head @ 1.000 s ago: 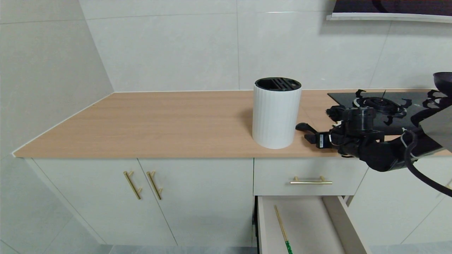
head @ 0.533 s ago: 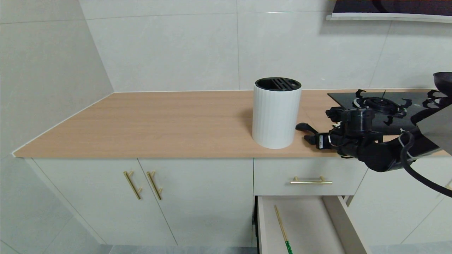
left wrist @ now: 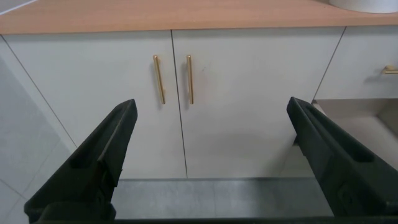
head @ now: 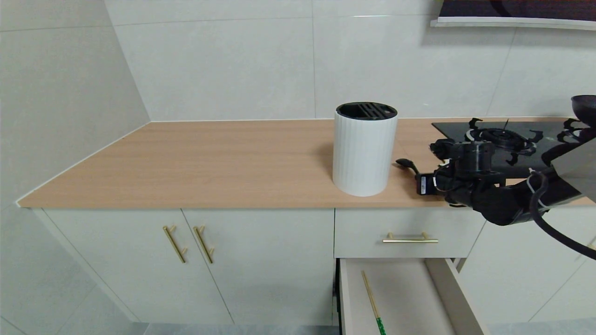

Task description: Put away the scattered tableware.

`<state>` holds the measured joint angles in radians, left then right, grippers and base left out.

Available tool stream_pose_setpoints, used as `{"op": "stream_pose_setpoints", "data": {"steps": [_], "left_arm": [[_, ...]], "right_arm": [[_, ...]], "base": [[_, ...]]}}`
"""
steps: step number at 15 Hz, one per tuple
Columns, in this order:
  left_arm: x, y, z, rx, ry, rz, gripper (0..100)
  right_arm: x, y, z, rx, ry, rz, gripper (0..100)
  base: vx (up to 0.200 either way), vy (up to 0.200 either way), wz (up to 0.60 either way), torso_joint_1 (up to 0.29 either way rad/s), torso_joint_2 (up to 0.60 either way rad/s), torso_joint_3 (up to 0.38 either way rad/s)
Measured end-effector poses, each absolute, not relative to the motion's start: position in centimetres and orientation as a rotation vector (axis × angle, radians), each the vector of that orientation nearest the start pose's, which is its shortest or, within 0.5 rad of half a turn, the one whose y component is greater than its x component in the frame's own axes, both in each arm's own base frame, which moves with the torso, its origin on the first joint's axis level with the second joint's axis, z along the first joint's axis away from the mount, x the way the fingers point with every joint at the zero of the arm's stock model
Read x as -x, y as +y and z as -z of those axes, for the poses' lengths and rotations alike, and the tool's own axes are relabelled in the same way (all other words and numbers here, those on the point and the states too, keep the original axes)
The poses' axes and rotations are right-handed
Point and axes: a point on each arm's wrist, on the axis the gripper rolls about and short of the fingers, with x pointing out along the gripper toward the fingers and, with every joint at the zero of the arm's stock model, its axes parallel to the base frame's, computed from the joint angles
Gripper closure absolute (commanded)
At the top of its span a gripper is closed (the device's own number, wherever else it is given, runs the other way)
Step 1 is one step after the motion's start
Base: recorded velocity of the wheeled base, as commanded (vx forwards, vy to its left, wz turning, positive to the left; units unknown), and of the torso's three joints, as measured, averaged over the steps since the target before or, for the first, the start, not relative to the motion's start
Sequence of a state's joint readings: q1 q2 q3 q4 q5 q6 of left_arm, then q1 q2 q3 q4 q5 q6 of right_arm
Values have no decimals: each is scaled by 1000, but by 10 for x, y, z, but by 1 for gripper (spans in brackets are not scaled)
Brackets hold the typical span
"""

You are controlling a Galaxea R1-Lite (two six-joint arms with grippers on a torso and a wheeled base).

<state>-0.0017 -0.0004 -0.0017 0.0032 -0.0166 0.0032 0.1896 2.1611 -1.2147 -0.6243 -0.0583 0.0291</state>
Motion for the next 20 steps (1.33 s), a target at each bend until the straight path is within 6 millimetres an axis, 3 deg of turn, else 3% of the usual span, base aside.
{"op": "stream_pose_setpoints", "data": {"steps": [5, 9, 14, 16, 20], "left_arm": [[23, 0, -76, -3, 1, 18, 0], [23, 0, -76, -3, 1, 18, 0], [23, 0, -76, -3, 1, 19, 0], [23, 0, -76, -3, 1, 18, 0], [23, 0, -76, -3, 1, 17, 0]], "right_arm": [[-413, 79, -128, 6, 312, -127, 100], [-391, 85, -138, -17, 373, -136, 100], [-327, 82, -170, -55, 461, -116, 100], [-301, 79, -173, -52, 484, -123, 100], [-252, 77, -157, -18, 567, -166, 100]], "base": [[0, 0, 0, 0, 0, 0], [0, 0, 0, 0, 0, 0], [0, 0, 0, 0, 0, 0], [0, 0, 0, 0, 0, 0], [0, 0, 0, 0, 0, 0]]}}
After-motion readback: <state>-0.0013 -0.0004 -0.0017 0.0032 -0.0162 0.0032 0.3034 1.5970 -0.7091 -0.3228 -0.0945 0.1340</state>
